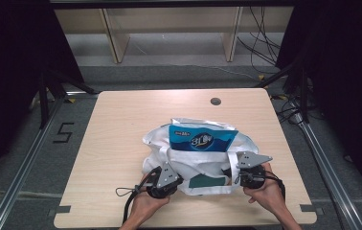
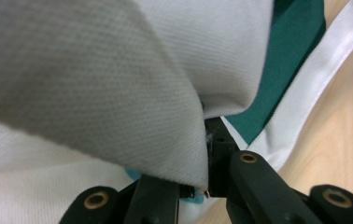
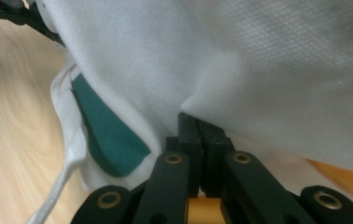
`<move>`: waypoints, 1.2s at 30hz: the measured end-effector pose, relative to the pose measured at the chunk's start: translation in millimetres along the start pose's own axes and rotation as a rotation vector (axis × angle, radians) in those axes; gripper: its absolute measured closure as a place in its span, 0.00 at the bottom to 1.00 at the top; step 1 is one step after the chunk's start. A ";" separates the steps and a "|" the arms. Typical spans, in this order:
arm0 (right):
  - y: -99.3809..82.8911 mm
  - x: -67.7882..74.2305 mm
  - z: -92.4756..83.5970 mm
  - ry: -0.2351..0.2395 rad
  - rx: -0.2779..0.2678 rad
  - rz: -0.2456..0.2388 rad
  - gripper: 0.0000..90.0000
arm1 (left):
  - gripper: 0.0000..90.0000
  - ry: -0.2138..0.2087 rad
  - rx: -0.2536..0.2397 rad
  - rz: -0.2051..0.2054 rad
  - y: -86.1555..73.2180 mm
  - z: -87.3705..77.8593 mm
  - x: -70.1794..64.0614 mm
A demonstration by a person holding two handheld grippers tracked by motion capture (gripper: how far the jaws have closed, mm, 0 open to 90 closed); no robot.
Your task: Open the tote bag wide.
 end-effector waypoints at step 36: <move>6.8 -45.9 28.3 0.050 -0.006 0.095 0.99 | 0.88 -0.014 0.020 -0.030 7.6 30.0 18.9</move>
Point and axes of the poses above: each handheld gripper's, and its own axes: z roughly forward along the jaws, y roughly out of its top, x roughly to its left, the point moved 7 cm from there along z, roughly forward along the jaws, and after that the axes turned 13 degrees about x, right-handed, at the moved point
